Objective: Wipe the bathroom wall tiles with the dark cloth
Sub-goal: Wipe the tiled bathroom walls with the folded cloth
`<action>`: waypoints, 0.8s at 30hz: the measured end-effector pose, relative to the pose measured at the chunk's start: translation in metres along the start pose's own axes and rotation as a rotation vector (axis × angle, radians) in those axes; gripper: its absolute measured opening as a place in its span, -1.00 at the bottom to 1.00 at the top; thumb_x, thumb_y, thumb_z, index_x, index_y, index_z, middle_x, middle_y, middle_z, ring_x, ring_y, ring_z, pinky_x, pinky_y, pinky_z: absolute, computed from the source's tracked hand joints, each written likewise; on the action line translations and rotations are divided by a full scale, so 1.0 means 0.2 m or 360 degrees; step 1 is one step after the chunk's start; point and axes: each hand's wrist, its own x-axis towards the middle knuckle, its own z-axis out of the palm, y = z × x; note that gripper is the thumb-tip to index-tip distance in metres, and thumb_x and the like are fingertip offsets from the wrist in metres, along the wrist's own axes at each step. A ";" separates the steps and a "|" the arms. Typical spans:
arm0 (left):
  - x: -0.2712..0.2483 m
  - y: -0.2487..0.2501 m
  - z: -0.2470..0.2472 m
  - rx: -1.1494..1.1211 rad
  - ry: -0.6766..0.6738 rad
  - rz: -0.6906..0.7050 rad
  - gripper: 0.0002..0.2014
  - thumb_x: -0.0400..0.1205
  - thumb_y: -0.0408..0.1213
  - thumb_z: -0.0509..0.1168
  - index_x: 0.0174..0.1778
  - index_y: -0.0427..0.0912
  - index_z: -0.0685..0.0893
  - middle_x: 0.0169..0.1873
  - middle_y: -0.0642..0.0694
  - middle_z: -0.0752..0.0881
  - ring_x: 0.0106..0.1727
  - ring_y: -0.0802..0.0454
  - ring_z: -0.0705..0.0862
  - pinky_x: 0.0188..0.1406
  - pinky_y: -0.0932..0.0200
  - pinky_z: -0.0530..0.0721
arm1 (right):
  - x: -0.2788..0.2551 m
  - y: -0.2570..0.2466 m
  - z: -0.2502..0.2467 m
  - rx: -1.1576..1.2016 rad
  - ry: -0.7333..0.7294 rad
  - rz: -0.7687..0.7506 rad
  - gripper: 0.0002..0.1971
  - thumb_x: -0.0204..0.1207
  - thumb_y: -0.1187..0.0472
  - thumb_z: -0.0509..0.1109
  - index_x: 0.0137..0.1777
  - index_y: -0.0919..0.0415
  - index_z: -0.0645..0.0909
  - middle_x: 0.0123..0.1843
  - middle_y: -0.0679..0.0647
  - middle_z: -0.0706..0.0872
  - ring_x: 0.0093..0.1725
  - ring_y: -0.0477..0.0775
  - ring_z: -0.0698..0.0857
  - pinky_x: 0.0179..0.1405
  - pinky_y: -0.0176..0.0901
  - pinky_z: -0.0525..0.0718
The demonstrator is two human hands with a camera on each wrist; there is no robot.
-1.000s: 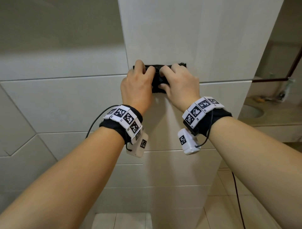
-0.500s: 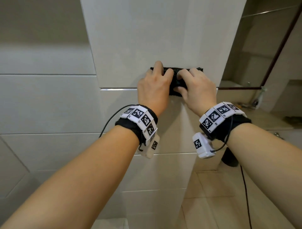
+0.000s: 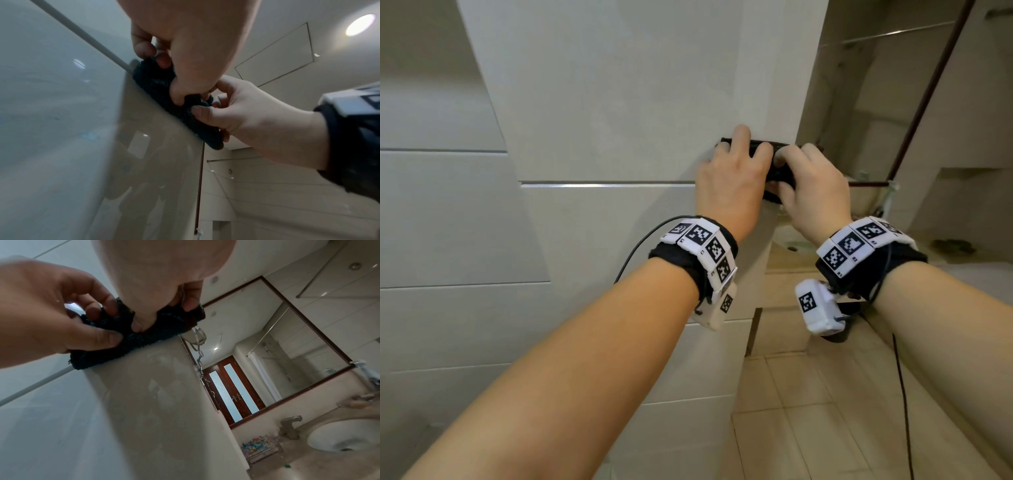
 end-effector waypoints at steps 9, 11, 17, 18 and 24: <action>-0.02 -0.11 -0.07 -0.0021 -0.0115 0.0068 -0.81 0.52 -0.44 0.30 0.01 -0.15 0.62 -0.01 -0.20 0.58 -0.26 -0.18 0.58 -0.44 0.06 0.30 | 0.01 -0.08 0.03 0.0057 0.0064 0.0009 -0.75 0.45 0.24 0.46 0.11 0.19 0.57 -0.05 0.17 0.59 -0.07 0.27 0.59 -0.23 0.18 0.61; -0.03 -0.17 -0.09 -0.0001 -0.0112 0.0062 -0.81 0.50 -0.44 0.32 -0.01 -0.14 0.62 -0.02 -0.19 0.58 -0.28 -0.18 0.58 -0.45 0.06 0.28 | 0.02 -0.14 0.05 0.0023 0.0070 -0.0015 -0.76 0.45 0.24 0.46 0.10 0.20 0.58 -0.08 0.18 0.59 -0.08 0.28 0.59 -0.24 0.18 0.61; -0.10 -0.43 -0.20 0.0061 -0.0115 0.0021 -0.73 0.38 -0.45 0.46 -0.07 -0.13 0.63 -0.08 -0.17 0.58 -0.36 -0.15 0.56 -0.53 0.10 0.25 | 0.06 -0.42 0.13 -0.0037 0.0061 -0.0073 -0.75 0.46 0.13 0.50 0.08 0.16 0.60 -0.11 0.15 0.60 -0.09 0.28 0.60 -0.33 0.05 0.53; -0.12 -0.49 -0.21 0.0078 -0.0105 0.0017 -0.73 0.36 -0.44 0.48 -0.09 -0.13 0.63 -0.09 -0.17 0.59 -0.38 -0.15 0.55 -0.53 0.11 0.25 | 0.07 -0.47 0.15 -0.0037 0.0063 -0.0095 -0.75 0.46 0.13 0.50 0.08 0.16 0.60 -0.11 0.15 0.61 -0.10 0.29 0.61 -0.34 0.04 0.52; -0.20 -0.81 -0.35 0.0169 -0.0133 -0.0057 -0.78 0.48 -0.39 0.42 0.01 -0.14 0.61 -0.01 -0.19 0.57 -0.30 -0.19 0.56 -0.47 0.04 0.29 | 0.12 -0.82 0.25 -0.0026 0.0073 -0.0144 -0.74 0.43 0.09 0.53 0.03 0.15 0.61 -0.16 0.15 0.61 -0.18 0.30 0.62 -0.39 0.01 0.51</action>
